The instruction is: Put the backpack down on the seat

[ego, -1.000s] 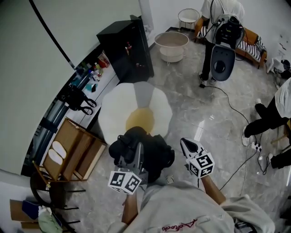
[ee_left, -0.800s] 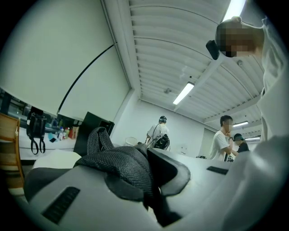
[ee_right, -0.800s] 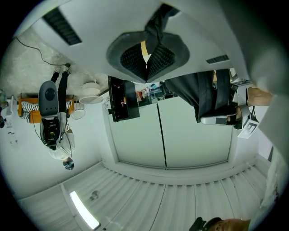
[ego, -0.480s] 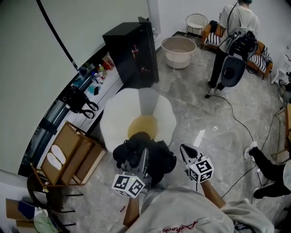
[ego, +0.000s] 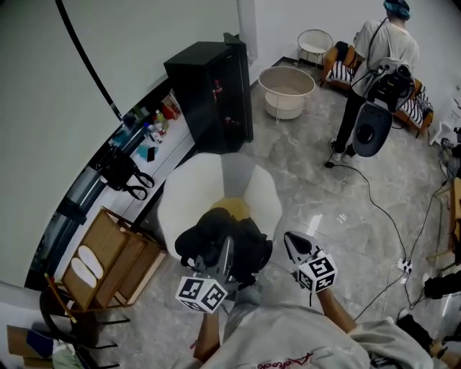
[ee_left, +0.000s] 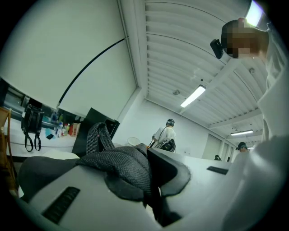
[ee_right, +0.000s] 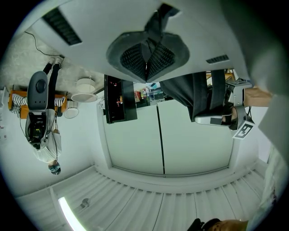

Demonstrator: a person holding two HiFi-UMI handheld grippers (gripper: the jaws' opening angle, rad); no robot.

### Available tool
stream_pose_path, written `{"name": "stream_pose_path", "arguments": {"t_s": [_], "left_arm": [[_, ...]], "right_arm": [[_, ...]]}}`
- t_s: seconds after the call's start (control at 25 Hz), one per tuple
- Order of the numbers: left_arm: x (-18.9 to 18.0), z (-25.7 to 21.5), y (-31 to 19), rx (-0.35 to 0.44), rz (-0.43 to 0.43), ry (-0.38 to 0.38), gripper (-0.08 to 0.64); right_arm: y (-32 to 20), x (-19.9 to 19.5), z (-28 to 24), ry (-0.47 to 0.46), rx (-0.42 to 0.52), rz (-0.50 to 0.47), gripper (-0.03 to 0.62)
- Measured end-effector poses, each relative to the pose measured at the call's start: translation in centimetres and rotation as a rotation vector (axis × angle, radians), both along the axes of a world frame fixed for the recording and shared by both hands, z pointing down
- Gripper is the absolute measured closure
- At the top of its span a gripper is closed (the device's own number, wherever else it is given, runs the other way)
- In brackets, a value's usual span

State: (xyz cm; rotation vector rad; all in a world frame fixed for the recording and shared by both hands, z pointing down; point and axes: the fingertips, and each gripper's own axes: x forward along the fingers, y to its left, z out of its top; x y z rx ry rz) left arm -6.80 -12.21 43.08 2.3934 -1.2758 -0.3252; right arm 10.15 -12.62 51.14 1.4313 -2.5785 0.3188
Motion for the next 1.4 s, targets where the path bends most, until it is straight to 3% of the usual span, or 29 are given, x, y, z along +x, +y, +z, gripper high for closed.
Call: {"name": "stream_pose_path", "arguments": {"t_s": [0.64, 1.08, 1.4], "left_arm": [[-4.3, 0.4, -11.2, -0.018, 0.033, 0.001, 0.509], [-6.6, 0.7, -15.9, -0.014, 0.038, 0.009, 0.509], [-6.2, 0.8, -17.5, -0.04, 0.014, 0.02, 0.509]], "right_arm": [[-11.3, -4.5, -0.4, -0.002, 0.006, 0.017, 0.565], [-14.4, -5.8, 0.5, 0.004, -0.016, 0.025, 0.565], [-15.7, -5.2, 0.8, 0.006, -0.032, 0.005, 0.565]]}}
